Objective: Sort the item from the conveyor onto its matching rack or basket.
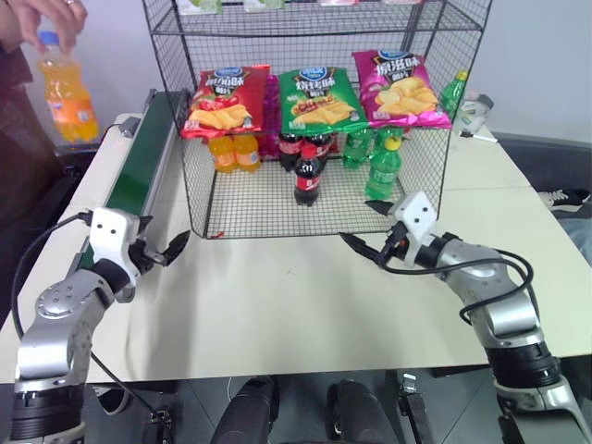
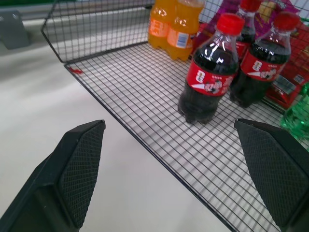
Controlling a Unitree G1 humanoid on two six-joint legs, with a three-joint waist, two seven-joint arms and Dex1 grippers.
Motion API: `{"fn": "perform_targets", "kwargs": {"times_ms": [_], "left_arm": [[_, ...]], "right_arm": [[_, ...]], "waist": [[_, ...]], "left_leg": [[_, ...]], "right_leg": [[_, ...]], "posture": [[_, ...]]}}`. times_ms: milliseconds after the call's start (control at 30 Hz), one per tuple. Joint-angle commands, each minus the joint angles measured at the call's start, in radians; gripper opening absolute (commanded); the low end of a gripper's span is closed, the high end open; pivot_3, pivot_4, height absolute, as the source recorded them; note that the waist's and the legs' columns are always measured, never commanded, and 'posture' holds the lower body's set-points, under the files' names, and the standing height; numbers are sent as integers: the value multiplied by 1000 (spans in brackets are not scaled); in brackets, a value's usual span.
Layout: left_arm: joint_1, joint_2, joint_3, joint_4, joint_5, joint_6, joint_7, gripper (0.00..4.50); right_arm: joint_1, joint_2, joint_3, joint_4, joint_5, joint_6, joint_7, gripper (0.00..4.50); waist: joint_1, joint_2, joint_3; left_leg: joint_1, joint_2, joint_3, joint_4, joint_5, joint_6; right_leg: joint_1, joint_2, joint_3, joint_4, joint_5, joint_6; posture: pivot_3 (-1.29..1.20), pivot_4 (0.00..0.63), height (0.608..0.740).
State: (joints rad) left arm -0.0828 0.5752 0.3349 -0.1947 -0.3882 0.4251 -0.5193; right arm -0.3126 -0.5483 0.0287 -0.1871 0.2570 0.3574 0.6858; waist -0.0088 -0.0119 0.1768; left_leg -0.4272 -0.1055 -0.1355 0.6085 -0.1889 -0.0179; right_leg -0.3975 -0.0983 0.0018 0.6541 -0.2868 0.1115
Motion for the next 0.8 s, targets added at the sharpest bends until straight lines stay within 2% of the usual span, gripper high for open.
{"fn": "perform_targets", "kwargs": {"times_ms": [33,233,667,800], "left_arm": [[-33,-11,60,18,-5,-29,49,4440],[-73,-42,96,66,1,-46,132,4440],[-89,-86,77,62,52,-60,240,4440],[-108,-79,69,78,64,-10,265,4440]], "right_arm": [[-3,11,-17,-21,1,-20,-9,4500],[-8,27,-9,-18,-5,-25,-16,4500],[-17,46,2,-2,-18,-42,-11,4500],[-17,52,4,-1,-20,-47,-10,4500]], "waist": [[0,0,0],[0,0,0],[0,0,0],[0,0,0]], "left_leg": [[0,0,0,0,0,0],[0,0,0,0,0,0],[0,0,0,0,0,0],[0,0,0,0,0,0]], "right_leg": [[0,0,0,0,0,0],[0,0,0,0,2,3],[0,1,0,-1,2,3],[0,1,0,0,2,3]], "posture": [[0,150,740],[0,150,740],[0,150,740],[0,150,740]]}}
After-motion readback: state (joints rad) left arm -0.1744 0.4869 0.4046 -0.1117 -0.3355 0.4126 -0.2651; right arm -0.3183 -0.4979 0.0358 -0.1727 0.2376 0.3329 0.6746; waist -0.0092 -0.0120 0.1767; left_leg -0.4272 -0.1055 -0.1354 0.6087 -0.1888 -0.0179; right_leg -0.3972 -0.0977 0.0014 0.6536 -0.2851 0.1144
